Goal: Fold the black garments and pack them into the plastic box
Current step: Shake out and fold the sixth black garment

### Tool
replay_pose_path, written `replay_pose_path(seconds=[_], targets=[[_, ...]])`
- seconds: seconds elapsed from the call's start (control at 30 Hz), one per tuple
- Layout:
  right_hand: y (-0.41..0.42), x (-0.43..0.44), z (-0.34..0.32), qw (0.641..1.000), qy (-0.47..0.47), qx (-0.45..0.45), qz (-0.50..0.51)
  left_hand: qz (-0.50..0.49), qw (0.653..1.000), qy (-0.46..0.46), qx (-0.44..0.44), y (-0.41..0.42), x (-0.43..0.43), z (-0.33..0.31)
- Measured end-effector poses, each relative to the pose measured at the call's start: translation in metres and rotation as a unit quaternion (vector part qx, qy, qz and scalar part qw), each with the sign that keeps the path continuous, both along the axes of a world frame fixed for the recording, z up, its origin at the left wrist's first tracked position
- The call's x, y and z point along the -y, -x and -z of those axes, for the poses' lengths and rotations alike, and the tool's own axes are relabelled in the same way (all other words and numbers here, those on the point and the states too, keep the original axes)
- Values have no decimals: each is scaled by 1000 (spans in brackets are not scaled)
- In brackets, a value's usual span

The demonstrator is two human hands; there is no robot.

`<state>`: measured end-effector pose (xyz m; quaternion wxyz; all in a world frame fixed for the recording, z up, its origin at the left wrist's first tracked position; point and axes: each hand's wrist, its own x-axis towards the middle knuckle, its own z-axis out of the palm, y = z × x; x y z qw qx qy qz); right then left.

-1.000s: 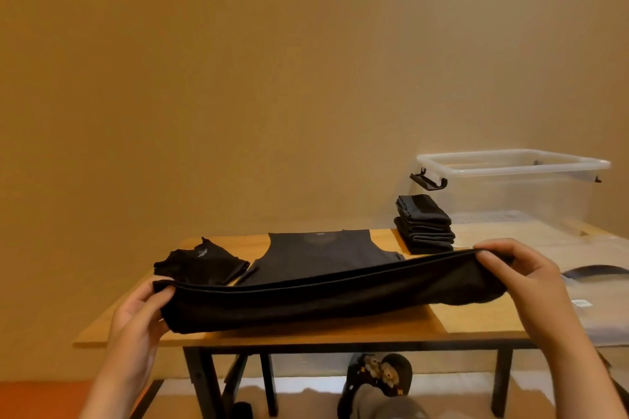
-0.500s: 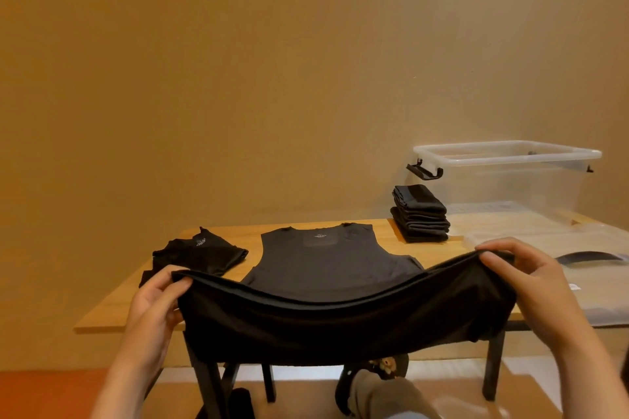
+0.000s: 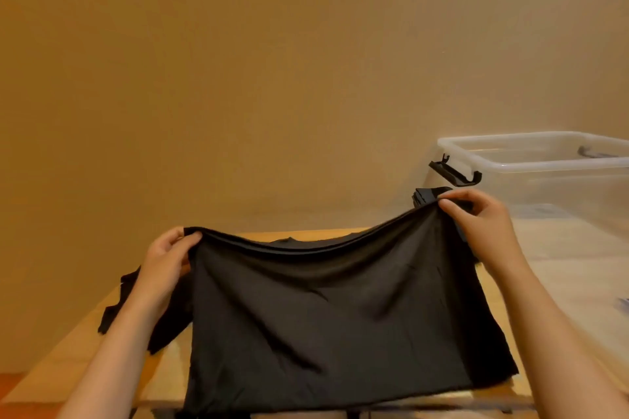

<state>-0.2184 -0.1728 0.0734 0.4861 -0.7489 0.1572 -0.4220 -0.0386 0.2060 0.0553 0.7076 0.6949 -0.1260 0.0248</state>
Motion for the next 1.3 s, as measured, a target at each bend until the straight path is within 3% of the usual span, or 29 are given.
replay_pose_path(seconds=[0.1, 0.17, 0.2, 0.27, 0.33, 0.47, 0.63, 0.83, 0.9, 1.03, 1.17, 1.3], targets=[[-67, 26, -1, 994, 66, -47, 78, -14, 999, -40, -15, -68, 28, -4], [-116, 39, 12, 975, 135, -118, 131, -43, 990, -133, 1, -117, 47, 10], [-140, 43, 23, 954, 188, -181, 147, -51, 973, -226, 21, -140, 55, 21], [-174, 42, 48, 887, 296, -323, 148, -59, 905, -418, 43, -170, 65, 47], [-192, 40, 66, 837, 343, -403, 141, -62, 864, -497, 44, -188, 69, 69], [-208, 52, 84, 817, 353, -430, 151, -65, 855, -514, 28, -204, 75, 88], [-213, 58, 89, 839, 347, -384, 167, -84, 869, -487, 26, -211, 73, 87], [-204, 44, 85, 813, 332, -460, 128, -37, 853, -519, 41, -183, 80, 77], [-190, 29, 80, 823, 346, -440, 92, -31, 818, -564, 109, -153, 82, 71], [-142, -26, 76, 838, 354, -414, -23, 58, 805, -561, 184, -64, 87, 64], [-101, -82, 85, 832, 354, -411, -115, 137, 798, -558, 182, 11, 93, 67], [-50, -97, 97, 832, 359, -406, -117, 150, 780, -580, 179, 66, 69, 83]])
